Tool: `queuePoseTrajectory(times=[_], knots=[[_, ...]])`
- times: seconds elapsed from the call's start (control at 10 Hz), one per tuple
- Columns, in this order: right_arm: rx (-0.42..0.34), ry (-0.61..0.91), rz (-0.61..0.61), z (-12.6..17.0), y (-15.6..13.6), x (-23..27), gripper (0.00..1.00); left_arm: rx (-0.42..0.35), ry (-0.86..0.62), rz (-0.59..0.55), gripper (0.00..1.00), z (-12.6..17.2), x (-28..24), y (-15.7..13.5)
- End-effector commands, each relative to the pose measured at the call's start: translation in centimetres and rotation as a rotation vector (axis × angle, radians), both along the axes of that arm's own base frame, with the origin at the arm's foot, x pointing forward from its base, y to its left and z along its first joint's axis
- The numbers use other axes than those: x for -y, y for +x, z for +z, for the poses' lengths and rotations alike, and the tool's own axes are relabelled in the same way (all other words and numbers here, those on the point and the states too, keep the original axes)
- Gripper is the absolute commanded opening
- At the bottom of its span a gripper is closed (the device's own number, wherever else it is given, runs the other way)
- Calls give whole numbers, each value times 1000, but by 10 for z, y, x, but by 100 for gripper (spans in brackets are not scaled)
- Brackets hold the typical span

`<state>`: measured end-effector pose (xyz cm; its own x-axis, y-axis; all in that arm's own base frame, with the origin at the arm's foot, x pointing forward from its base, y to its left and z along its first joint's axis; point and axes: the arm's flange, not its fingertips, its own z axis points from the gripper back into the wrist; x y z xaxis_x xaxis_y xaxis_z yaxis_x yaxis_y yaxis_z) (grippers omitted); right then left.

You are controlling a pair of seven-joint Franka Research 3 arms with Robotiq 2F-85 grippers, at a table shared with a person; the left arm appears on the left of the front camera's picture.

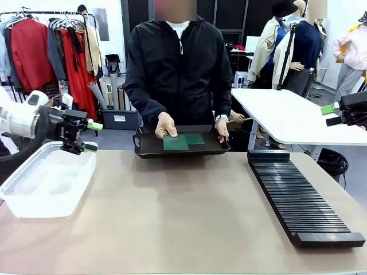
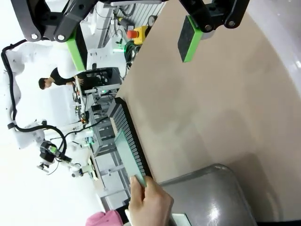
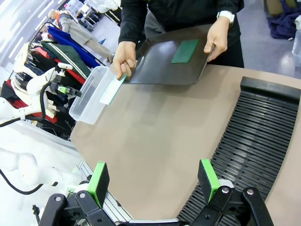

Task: Sort PCBs into racks and boxes based on the side picked up.
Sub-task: Pick up the Blank PCB handed by the Human.

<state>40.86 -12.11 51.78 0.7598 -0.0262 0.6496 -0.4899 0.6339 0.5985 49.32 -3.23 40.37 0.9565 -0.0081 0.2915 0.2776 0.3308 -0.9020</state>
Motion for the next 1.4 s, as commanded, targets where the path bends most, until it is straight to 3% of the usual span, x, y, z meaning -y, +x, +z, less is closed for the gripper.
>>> queuePoseTrajectory(times=[0.0, 0.2, 0.5, 1.0, 1.3], knots=[[0, 19, -2, 2, 1, -1, 100, -46, -21, 25, 100, -10, 17, 3], [0, 19, -2, 2, 1, -1, 100, -95, -59, 3, 100, -26, 42, 11], [0, 19, -2, 2, 1, -1, 100, -100, -158, -23, 100, -36, 74, 28], [0, 19, -2, 2, 1, -1, 100, -185, -191, -121, 100, -49, 128, 54], [0, 19, -2, 2, 1, -1, 100, -167, -224, -171, 100, -51, 155, 59]])
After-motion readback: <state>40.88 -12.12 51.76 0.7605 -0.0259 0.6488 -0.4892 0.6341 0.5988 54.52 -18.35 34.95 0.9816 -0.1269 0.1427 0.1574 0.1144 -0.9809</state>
